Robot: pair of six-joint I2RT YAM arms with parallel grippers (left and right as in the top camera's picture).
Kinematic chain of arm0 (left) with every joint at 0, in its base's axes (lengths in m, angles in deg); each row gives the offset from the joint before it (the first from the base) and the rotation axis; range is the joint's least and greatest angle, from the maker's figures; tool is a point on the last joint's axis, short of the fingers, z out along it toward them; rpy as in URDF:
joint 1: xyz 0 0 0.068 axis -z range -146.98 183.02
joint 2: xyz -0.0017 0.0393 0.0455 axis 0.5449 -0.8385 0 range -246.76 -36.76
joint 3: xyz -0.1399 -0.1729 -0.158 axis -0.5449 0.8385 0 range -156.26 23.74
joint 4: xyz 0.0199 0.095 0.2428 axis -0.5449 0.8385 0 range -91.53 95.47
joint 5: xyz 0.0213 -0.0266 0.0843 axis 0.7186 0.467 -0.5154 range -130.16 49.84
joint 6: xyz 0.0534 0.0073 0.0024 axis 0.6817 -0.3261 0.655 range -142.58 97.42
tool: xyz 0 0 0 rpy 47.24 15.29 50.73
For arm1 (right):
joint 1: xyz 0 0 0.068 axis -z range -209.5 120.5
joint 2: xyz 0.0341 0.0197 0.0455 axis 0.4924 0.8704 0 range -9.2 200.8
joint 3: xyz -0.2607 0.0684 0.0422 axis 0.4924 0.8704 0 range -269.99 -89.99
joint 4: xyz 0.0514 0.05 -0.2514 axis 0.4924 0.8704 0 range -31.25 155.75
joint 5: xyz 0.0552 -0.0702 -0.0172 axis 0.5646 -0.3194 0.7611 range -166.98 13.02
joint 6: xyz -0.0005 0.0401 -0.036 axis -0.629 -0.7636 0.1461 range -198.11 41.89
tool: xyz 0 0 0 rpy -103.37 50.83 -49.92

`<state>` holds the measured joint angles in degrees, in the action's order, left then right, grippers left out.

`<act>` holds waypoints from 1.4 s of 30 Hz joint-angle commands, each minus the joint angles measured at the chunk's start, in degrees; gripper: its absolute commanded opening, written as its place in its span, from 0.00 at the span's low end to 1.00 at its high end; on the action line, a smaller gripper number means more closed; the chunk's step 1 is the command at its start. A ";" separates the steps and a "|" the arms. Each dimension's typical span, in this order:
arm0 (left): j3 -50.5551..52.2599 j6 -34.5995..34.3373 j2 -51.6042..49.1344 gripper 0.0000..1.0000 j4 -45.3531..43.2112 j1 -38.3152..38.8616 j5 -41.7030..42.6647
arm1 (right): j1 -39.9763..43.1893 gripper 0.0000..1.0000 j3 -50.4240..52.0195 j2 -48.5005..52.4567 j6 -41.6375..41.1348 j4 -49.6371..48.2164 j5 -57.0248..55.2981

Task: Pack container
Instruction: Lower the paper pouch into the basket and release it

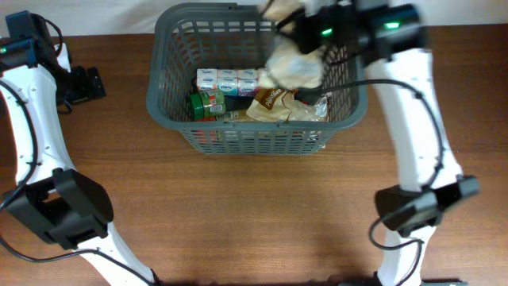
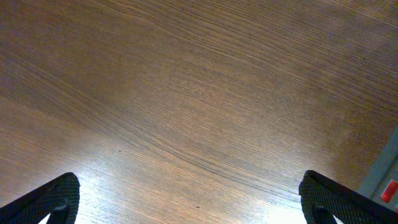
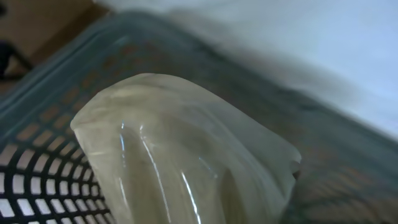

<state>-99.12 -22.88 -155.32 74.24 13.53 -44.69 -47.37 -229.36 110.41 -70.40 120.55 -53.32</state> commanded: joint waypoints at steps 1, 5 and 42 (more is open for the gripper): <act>0.26 -0.57 0.09 0.99 -0.15 -0.17 0.22 | -1.22 0.04 4.46 3.65 0.39 -0.28 1.99; 0.26 -0.57 0.09 0.99 -0.15 -0.17 0.22 | -3.69 0.04 12.41 4.55 -1.11 -2.49 4.63; 0.26 -0.57 0.07 0.99 -0.15 -0.17 0.22 | 8.52 0.92 -33.53 2.80 -2.23 16.17 -38.47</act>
<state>-99.12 -22.88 -155.32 74.24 13.53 -44.67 -42.76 -257.30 115.20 -72.28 134.89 -85.43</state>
